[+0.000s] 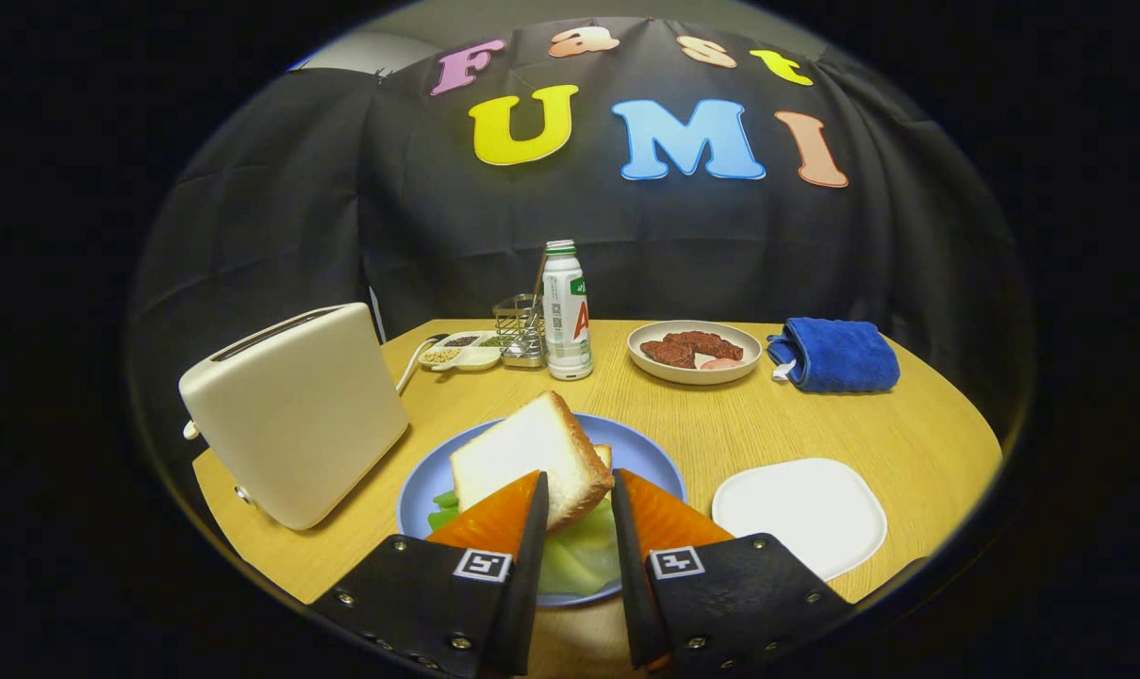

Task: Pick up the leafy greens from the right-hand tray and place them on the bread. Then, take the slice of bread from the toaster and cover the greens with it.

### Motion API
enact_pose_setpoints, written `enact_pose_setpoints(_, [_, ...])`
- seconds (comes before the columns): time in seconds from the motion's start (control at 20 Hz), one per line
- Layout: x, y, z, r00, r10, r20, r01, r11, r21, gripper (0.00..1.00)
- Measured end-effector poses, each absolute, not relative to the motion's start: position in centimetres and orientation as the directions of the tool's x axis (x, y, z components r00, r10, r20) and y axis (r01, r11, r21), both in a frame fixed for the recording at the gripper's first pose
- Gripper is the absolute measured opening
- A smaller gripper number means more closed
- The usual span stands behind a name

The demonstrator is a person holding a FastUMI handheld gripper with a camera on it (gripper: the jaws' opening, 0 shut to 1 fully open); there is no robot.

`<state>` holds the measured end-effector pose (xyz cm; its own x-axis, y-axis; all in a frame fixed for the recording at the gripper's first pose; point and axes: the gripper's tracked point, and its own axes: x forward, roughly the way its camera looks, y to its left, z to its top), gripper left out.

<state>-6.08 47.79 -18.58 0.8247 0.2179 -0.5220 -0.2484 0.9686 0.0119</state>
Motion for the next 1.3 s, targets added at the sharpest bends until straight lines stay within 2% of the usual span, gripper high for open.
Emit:
enact_pose_setpoints(0.1, [-6.1, 47.4, -18.5, 0.824, 0.217, -0.524, -0.242, 0.97, 0.022, 0.39])
enact_pose_setpoints(0.2, [-5.8, 46.6, -17.9, 0.838, 0.195, -0.51, -0.227, 0.974, 0.001, 0.46])
enact_pose_setpoints(0.35, [-5.7, 46.4, -17.0, 0.845, 0.214, -0.489, -0.237, 0.971, 0.015, 0.48])
enact_pose_setpoints(0.55, [-5.9, 44.1, -13.0, 0.891, 0.237, -0.387, -0.253, 0.967, 0.009, 0.47])
enact_pose_setpoints(0.75, [-6.3, 38.8, -9.1, 0.939, 0.214, -0.27, -0.225, 0.974, -0.011, 0.48])
enact_pose_setpoints(0.95, [-6.3, 31.4, -6.5, 0.98, 0.106, -0.171, -0.131, 0.982, -0.139, 0.48])
enact_pose_setpoints(1.15, [-7.1, 27.9, -6.5, 0.977, 0.134, -0.166, -0.155, 0.98, -0.121, 0.48])
enact_pose_setpoints(1.3, [-6.7, 22.7, -5.2, 0.986, 0.107, -0.126, -0.122, 0.985, -0.121, 0.48])
